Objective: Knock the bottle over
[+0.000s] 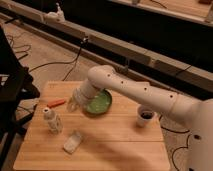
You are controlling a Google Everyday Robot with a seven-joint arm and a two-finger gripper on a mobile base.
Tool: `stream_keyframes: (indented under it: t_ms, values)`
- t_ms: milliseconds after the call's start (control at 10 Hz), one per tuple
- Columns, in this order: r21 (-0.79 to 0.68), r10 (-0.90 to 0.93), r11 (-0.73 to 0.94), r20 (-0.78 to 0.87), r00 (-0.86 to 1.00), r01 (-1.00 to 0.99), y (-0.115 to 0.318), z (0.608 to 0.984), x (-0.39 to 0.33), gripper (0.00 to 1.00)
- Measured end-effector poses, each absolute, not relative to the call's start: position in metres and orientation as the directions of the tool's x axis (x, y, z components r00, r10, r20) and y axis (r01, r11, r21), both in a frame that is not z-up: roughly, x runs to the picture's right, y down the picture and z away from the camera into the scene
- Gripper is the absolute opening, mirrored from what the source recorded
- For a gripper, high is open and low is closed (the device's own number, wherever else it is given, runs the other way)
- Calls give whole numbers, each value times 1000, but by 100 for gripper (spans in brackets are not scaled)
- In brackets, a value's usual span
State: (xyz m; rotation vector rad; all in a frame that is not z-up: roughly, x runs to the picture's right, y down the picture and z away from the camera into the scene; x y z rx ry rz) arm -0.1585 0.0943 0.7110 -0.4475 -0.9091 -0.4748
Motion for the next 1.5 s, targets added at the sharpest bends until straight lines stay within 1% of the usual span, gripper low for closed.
stream_keyframes:
  t_ms: [200,400,700,1000,1200,1400,1500]
  values:
    - [-168,-191,812,828,527,558,95,711,-154,0]
    - [-172,-196,799,831,520,576,105,715,-151,0]
    - [-152,-208,755,867,453,638,128,711,-178,0]
    - [-111,-158,707,938,309,698,160,704,-228,0]
    - [-75,-102,705,973,206,705,168,701,-260,0]
    - [-45,-37,733,994,106,679,161,709,-286,0]
    - [-37,-33,752,995,93,658,150,718,-293,0]
